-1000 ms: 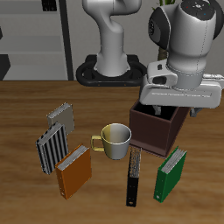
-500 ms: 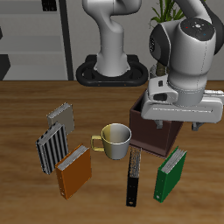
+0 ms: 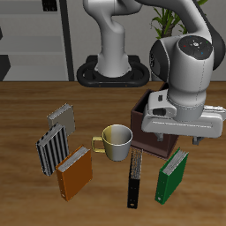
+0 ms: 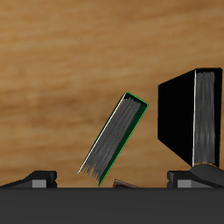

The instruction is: Place the green book into the left desk caddy's left compartment

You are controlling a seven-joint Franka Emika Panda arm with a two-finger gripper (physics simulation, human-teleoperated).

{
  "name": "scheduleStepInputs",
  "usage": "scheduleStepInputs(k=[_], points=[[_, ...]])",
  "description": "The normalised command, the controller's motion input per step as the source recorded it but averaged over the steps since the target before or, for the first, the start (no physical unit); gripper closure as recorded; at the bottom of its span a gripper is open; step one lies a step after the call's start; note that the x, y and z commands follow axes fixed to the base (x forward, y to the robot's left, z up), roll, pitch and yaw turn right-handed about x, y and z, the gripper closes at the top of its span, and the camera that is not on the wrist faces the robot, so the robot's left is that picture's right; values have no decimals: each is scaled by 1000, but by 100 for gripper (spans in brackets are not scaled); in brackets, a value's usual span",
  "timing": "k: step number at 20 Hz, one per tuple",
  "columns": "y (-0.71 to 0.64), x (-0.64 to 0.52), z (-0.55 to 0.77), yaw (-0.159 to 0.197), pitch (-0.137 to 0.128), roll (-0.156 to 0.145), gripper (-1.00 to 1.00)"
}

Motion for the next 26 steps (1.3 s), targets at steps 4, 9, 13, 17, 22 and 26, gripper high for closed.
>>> scheduleStepInputs(k=[4, 9, 13, 17, 22, 26], points=[[-26, 107, -314, -16, 27, -6, -100], [-34, 98, -344, -19, 43, 1, -100], [-71, 141, -411, -10, 52, 1, -100], [28, 94, -424, -21, 63, 13, -100], [38, 26, -281, -23, 43, 28, 100], [-12, -39, -36, -9, 4, -1, 100]])
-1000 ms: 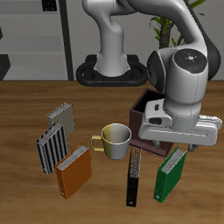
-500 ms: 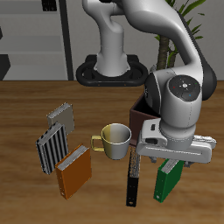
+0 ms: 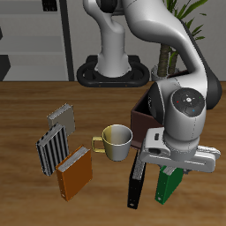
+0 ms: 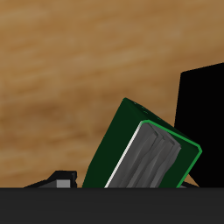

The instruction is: Place the green book into the left desk caddy's left compartment

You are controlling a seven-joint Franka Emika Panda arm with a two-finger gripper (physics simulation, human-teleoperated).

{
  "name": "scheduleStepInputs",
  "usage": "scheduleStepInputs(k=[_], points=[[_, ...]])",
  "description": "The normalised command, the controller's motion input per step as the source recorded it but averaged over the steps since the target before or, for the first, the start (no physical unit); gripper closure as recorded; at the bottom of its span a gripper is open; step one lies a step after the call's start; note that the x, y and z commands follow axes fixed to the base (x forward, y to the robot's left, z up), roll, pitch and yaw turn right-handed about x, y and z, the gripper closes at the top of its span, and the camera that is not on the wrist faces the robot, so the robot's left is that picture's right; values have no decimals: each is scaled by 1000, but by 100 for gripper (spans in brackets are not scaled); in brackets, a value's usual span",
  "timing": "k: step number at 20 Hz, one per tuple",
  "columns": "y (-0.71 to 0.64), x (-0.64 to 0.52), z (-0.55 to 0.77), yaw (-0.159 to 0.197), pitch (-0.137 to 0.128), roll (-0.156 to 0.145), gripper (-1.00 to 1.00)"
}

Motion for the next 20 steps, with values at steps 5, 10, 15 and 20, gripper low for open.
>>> scheduleStepInputs(k=[5, 10, 15, 20], points=[[-29, -88, 212, -2, -26, -4, 100], [-39, -265, 570, -6, -96, 11, 100], [-66, -127, 348, -11, -43, 3, 100], [-39, -417, 827, -8, -95, -12, 100]])
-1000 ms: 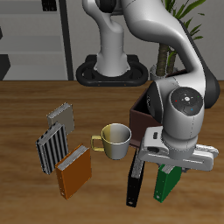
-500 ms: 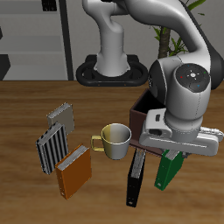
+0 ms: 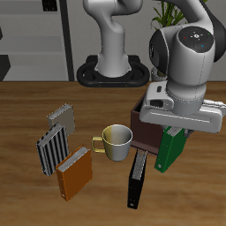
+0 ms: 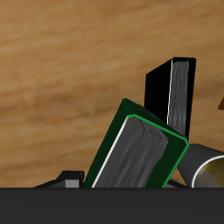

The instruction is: Place the green book into the left desk caddy's left compartment

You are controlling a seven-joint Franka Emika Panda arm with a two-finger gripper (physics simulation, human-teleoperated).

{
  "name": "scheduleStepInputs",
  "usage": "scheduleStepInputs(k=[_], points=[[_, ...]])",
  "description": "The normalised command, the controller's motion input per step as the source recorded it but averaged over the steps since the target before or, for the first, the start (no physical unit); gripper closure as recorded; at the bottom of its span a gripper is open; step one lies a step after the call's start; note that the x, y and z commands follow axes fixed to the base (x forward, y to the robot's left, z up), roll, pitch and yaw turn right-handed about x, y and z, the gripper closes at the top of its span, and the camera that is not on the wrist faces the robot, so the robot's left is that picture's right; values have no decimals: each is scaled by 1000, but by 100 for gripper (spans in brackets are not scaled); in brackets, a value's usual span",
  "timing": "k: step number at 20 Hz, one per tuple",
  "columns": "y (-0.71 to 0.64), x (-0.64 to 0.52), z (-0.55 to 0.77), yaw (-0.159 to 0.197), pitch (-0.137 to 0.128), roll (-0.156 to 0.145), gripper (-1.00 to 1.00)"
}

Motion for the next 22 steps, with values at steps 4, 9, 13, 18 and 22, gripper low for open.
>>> scheduleStepInputs(k=[4, 9, 13, 18, 22], points=[[-80, -476, 823, 9, -105, -7, 100], [-70, -565, 777, 15, -106, 7, 100], [-97, -539, 514, -2, -28, -6, 100], [-13, -614, 357, 32, -46, -9, 100], [-20, -599, 335, 7, -21, -26, 100]])
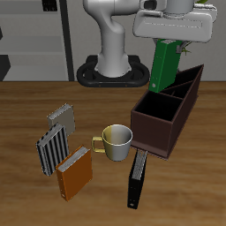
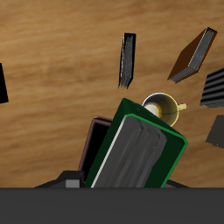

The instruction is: Place the green book into the left desk caddy's left compartment

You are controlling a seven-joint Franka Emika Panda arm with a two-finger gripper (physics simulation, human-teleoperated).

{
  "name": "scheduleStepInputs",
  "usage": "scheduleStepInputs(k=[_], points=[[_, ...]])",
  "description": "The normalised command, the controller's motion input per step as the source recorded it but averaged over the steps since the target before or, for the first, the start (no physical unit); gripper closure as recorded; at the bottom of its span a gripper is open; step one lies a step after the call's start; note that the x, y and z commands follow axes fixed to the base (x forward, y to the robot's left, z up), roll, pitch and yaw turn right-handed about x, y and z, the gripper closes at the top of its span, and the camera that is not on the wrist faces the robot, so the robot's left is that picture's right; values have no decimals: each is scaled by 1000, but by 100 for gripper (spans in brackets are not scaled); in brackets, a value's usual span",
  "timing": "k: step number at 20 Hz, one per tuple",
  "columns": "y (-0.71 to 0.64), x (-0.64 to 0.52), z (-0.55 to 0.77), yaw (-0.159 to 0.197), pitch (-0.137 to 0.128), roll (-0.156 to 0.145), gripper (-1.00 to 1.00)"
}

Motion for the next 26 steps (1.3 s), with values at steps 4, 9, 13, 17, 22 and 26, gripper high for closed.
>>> scheduleStepInputs(k=[4, 9, 13, 17, 22, 26], points=[[-25, -469, 144, 16, -5, -25, 100], [3, -527, -50, 13, 3, 15, 100], [26, -492, -158, -4, -24, 29, 100], [8, -350, -164, -42, 23, -10, 100], [45, -452, 14, -40, -6, -7, 100], [125, -381, 14, -30, -2, 14, 100]])
